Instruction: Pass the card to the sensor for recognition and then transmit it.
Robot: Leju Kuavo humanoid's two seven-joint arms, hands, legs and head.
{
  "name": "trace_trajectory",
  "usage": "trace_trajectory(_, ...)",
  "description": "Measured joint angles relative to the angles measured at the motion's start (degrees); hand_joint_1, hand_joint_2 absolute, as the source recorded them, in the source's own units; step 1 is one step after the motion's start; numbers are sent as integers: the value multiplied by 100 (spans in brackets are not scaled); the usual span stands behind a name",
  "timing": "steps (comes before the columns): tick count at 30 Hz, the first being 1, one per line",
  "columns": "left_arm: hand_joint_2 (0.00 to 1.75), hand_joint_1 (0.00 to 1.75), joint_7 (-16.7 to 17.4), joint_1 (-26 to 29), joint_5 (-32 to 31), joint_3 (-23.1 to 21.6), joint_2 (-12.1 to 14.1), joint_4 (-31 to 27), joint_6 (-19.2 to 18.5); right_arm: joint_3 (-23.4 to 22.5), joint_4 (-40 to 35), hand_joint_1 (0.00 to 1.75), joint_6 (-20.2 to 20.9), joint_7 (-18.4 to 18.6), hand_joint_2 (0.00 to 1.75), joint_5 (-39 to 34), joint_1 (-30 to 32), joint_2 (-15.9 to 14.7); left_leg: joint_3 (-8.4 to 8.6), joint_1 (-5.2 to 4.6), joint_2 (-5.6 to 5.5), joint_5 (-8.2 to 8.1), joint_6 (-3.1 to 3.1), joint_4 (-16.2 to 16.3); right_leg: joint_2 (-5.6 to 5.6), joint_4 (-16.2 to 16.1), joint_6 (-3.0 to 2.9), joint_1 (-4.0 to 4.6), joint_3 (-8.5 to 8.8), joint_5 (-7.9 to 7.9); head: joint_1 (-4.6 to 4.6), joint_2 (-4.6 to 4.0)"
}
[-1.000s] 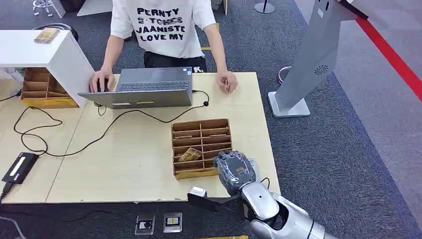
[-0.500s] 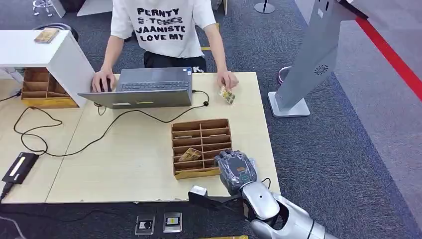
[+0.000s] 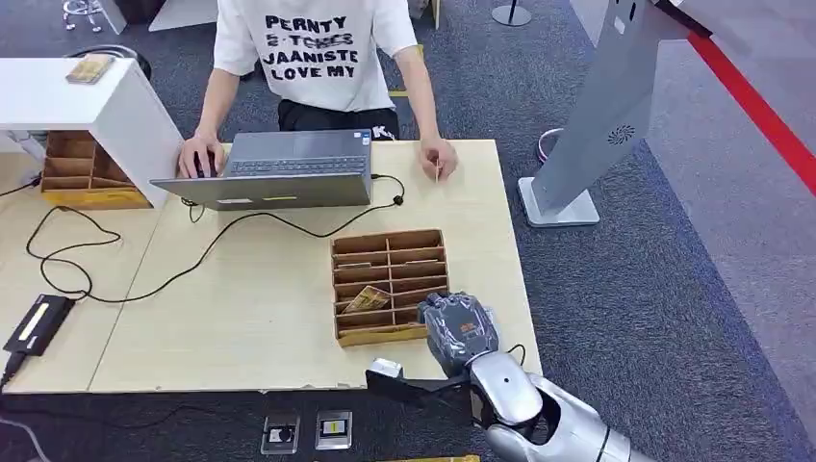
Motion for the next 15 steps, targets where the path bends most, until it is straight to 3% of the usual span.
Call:
trace_trajectory(8,0,0,0,0,15,0,0,0,15,0,4,86,-52,-122,175,-52,-4,9,0,0,0,0,0,0,0,0,0,0,0,0,0,0)
trace_trajectory(9,0,0,0,0,20,0,0,0,17,0,4,93,-59,-131,175,-59,-4,13,-1,0,0,0,0,0,-1,0,0,0,0,0,0,0)
trace_trajectory(15,0,0,0,0,39,0,0,0,26,0,20,93,-90,-162,175,-101,-15,35,-1,0,-1,0,0,0,-1,0,0,0,0,0,0,0)
